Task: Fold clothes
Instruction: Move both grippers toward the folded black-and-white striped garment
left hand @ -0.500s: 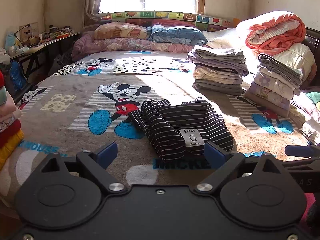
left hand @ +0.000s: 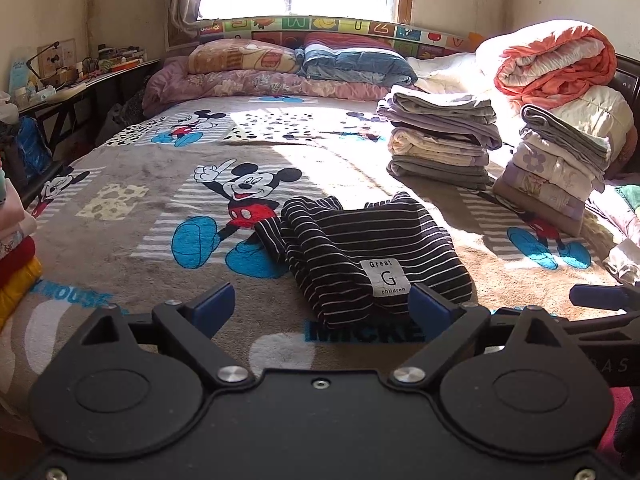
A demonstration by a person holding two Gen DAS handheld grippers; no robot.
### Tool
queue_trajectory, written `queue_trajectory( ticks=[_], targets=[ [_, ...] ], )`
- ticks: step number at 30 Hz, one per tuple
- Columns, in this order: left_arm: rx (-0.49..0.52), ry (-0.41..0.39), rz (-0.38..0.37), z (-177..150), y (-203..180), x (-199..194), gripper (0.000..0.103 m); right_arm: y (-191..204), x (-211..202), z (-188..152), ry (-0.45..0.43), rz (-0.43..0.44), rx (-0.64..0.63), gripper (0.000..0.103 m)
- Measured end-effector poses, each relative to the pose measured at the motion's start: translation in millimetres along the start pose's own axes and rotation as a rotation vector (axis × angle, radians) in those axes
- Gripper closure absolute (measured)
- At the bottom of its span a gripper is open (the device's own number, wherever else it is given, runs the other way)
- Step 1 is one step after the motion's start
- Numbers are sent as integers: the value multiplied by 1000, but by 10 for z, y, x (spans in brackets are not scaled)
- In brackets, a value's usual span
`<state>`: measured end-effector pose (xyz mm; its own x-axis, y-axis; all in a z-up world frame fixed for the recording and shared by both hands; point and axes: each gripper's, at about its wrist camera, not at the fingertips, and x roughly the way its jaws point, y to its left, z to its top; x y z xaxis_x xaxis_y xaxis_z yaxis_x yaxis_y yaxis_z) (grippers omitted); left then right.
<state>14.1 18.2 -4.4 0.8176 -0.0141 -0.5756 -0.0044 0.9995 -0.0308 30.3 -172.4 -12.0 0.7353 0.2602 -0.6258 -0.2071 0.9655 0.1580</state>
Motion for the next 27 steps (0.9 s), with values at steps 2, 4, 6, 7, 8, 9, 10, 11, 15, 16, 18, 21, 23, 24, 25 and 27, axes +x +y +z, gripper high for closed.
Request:
queue_trajectory(
  ticks=[2, 4, 6, 7, 8, 9, 10, 11, 15, 16, 18, 21, 23, 24, 25, 27],
  targets=[
    [1, 0, 1, 7, 24, 18, 8, 24, 5, -8, -1, 3, -9, 0],
    [1, 0, 2, 13, 48, 36, 8, 44, 14, -9, 1, 4, -16, 0],
    [1, 1, 0, 21, 69, 50, 8, 67, 20, -5, 1, 5, -20, 0],
    [-2, 2, -3, 25, 76, 54, 8, 75, 24, -3, 1, 6, -22, 0],
    [-4, 2, -4, 26, 84, 55, 8, 81, 27, -1, 1, 7, -23, 0],
    [-3, 0, -3, 25, 88, 55, 8, 86, 30, 1, 1, 8, -24, 0],
    [1, -2, -1, 22, 91, 52, 8, 91, 34, 3, 1, 9, -26, 0],
    [4, -4, 2, 19, 96, 48, 8, 97, 37, 5, 0, 10, -27, 0],
    [-2, -6, 6, 18, 122, 40, 8, 116, 42, 8, 1, 13, -30, 0],
    [-4, -5, 6, 21, 124, 41, 8, 121, 44, 7, 1, 14, -31, 0],
    [-5, -4, 7, 21, 124, 40, 8, 130, 45, 7, 0, 14, -32, 0],
    [-8, -4, 7, 22, 120, 38, 8, 133, 40, 8, -1, 15, -33, 0],
    [-10, -3, 7, 23, 116, 37, 8, 136, 37, 9, -2, 15, -34, 0],
    [-11, -4, 6, 22, 112, 36, 8, 134, 36, 8, -2, 15, -34, 0],
    [-12, -4, 5, 20, 114, 35, 8, 130, 34, 6, -3, 16, -34, 0],
    [-12, -2, 3, 16, 140, 32, 8, 130, 29, 2, -4, 16, -34, 0]
  ],
)
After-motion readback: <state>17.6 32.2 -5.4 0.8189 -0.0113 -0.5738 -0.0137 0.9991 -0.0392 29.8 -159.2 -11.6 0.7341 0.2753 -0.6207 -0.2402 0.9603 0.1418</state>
